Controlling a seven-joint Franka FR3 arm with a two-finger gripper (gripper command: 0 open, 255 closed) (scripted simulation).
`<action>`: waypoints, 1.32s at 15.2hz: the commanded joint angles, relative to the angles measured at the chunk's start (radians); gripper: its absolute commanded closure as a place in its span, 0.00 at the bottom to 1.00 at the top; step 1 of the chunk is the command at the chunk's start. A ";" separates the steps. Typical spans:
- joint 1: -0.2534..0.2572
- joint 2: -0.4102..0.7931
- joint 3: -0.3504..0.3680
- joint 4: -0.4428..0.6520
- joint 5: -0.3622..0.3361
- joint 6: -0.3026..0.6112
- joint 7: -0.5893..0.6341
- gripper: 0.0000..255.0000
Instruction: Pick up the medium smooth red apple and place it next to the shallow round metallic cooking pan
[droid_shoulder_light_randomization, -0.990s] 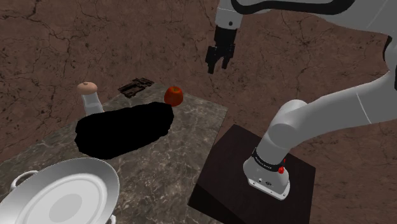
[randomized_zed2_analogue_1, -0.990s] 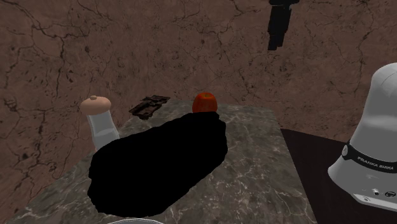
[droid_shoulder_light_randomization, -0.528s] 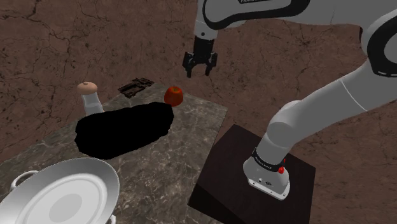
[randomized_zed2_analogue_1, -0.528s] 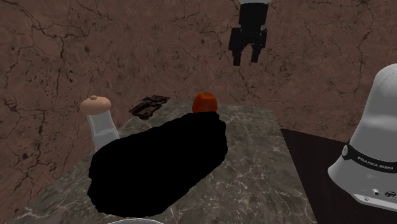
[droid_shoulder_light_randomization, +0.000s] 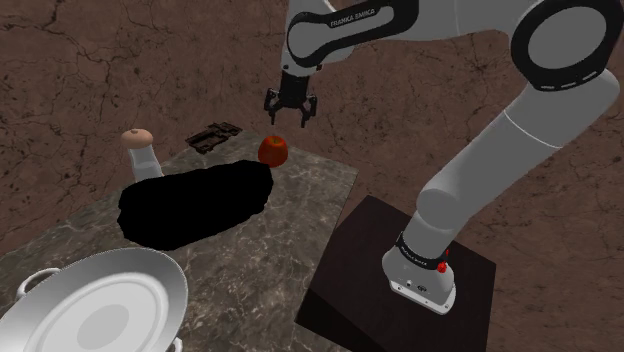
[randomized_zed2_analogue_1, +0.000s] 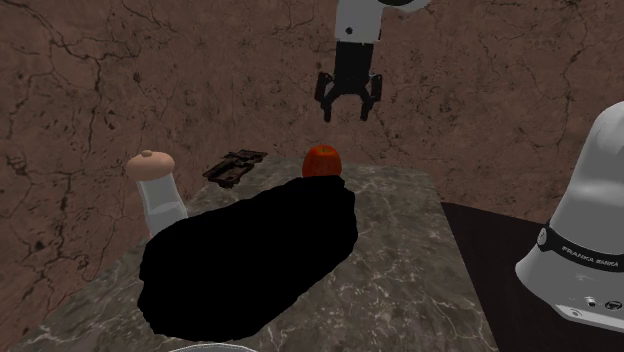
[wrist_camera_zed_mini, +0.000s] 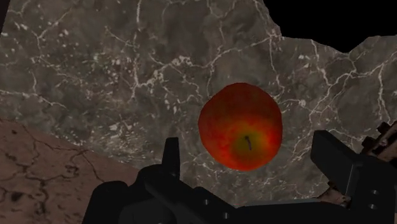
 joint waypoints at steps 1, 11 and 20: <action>-0.016 0.073 0.011 0.042 -0.015 0.043 0.095 0.00; -0.033 0.219 0.013 0.063 -0.055 0.179 0.233 0.00; -0.033 0.231 0.014 0.055 -0.058 0.199 0.235 0.00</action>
